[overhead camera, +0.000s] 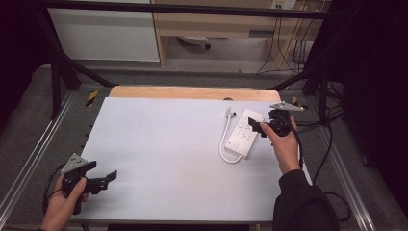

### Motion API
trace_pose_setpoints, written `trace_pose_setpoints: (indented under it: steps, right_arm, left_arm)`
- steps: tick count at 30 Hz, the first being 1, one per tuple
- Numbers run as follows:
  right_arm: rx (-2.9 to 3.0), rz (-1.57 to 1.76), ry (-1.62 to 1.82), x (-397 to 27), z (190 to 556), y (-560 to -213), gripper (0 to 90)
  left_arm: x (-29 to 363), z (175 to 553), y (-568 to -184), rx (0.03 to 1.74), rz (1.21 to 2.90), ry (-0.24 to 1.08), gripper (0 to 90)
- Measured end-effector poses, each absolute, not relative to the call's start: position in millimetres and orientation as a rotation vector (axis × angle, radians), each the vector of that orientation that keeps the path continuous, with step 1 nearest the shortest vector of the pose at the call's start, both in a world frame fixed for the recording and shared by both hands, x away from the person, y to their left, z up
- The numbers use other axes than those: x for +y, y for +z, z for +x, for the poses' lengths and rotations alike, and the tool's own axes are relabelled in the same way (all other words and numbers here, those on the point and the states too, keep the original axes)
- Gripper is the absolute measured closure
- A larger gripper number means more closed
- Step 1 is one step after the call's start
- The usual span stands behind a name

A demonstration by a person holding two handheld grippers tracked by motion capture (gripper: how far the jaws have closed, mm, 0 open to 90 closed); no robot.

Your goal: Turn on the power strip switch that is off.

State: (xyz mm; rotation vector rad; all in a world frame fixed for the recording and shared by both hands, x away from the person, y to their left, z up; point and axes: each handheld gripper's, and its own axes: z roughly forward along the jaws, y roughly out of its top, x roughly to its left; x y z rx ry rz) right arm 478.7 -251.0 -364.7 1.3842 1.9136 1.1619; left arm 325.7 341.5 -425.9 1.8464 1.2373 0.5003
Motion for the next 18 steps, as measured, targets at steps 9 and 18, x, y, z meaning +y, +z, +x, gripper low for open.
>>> trace_pose_setpoints:
  steps: [9,18]
  right_arm:
    - [1.924,1.392,1.138,-247.6,488.5,-362.4,6.7]
    - [1.907,1.412,1.139,-247.4,498.2,-362.4,6.7]
  left_arm:
    - [339.8,325.2,-424.9,1.225,1.846,0.501,7.3]
    - [340.9,325.2,-425.0,1.225,1.844,0.503,7.3]
